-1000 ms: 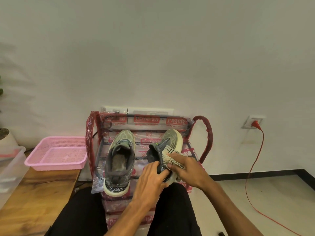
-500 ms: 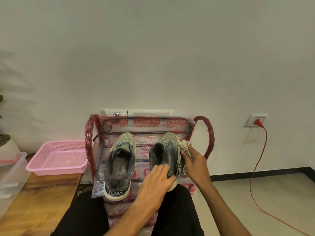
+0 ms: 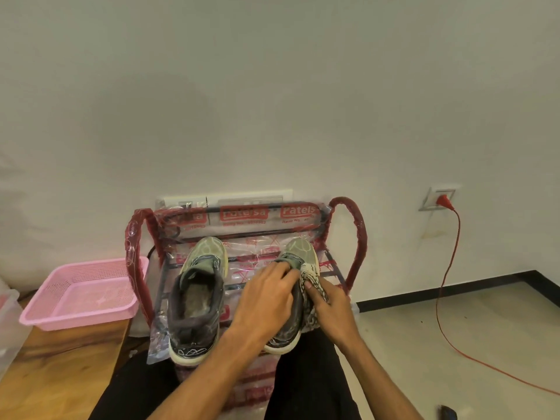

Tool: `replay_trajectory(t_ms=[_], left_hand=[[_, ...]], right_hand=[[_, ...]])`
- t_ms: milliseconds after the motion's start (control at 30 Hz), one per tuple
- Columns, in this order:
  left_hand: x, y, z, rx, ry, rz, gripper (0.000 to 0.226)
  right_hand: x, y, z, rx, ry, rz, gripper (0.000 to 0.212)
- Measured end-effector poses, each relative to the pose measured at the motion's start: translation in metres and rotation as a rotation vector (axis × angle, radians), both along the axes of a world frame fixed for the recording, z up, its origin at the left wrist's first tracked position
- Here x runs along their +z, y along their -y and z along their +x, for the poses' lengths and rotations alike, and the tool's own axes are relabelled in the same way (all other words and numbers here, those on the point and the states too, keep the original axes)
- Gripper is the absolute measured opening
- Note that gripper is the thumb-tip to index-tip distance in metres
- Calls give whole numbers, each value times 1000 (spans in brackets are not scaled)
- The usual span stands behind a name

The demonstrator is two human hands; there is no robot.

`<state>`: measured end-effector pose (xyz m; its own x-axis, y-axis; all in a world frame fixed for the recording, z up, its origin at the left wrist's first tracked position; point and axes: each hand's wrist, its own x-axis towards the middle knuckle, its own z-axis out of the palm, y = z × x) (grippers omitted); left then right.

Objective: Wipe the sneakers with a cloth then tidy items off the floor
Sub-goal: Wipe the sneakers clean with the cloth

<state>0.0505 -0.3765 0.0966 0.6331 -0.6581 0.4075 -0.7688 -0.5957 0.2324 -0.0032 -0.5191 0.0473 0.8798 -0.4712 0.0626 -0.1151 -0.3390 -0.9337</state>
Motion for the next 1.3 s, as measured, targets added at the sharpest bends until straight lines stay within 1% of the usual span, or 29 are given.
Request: replay_trajectory(t_ms=[67,100,200,300,400,467,533,633,700,800,900,1000,1100,1200,1267,1300], left_hand=[[-3,6,12,-31,6,80,55],[-3,10,15,-46,20,123,58],[-5,17,23,-71,46,166,52],[-7,18,27,-84,35,118,44],[-10,17,33,-107,53,140,45],[-10,17,38,-147,66,184,49],[-11,16,46,-194,90,241,53],[-13,14,52,-247,100,253,52],[-22,13,53,-246,130,211,54],[-33,14,48,-252,188,112,53],[-41,13,46,-247,225,54,49],[-48,11,50,-220,233,13,50],[-50,8,50,-216,221,-13,53],[-53,8,47,-215,225,-20,54],[-57,8,46,-227,232,-32,53],[-58,8,47,-226,231,-37,52]], right_hand=[[-1,0,-2,20,29,19,26],[-2,2,-3,21,41,33,25],[-3,8,-3,-38,75,79,25],[0,15,4,-157,107,140,23],[8,26,15,-182,100,39,23],[15,33,22,-134,77,-45,22],[20,40,29,-73,35,-135,28],[21,46,38,10,-27,-287,35],[21,45,39,104,-94,-354,41],[17,38,38,253,-130,-348,45],[14,37,45,222,-116,-400,44],[14,34,58,198,-153,-480,42],[16,36,62,221,-179,-429,38],[29,44,56,347,-213,-311,29],[32,46,57,381,-248,-359,32],[31,45,59,363,-261,-406,35]])
